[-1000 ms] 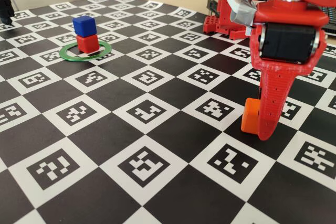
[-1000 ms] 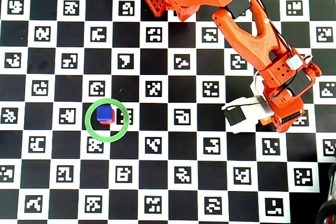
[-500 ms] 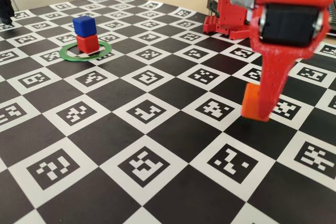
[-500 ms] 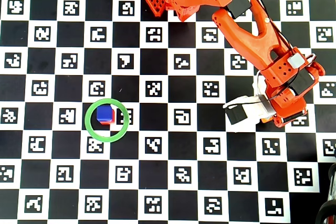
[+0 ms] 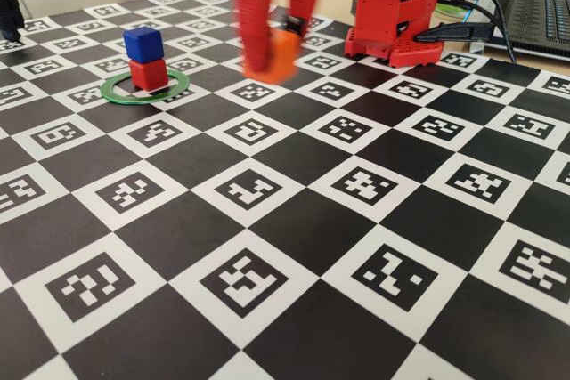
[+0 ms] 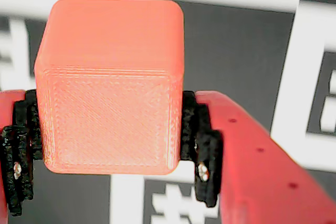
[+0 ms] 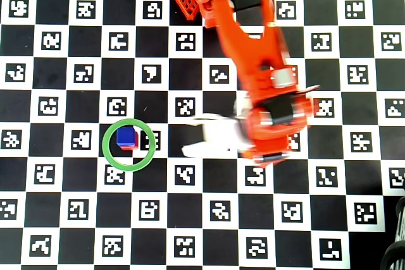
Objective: Grab the red cube then put it in the green circle then put the blue cube on top and finally the orange cube on top
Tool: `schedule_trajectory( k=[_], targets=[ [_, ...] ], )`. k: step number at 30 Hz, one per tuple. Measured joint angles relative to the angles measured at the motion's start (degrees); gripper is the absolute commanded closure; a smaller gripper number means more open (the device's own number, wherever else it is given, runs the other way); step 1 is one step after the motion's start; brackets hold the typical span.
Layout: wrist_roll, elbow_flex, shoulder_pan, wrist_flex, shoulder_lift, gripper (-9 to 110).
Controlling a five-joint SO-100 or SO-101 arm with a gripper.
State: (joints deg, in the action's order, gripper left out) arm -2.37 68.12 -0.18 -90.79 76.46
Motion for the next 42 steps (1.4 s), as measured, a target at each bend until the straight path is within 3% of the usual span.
schedule_trajectory(
  k=[8,16,26,42],
  targets=[
    [-10.3,0.0,16.2,-2.0,2.2,98],
    [-19.2,0.0,24.5,-2.7,2.2,98],
    [-26.0,0.0,28.2,-4.6,2.2,98],
    [-26.8,-9.6,29.2,-4.6,-8.8,98]
  ],
)
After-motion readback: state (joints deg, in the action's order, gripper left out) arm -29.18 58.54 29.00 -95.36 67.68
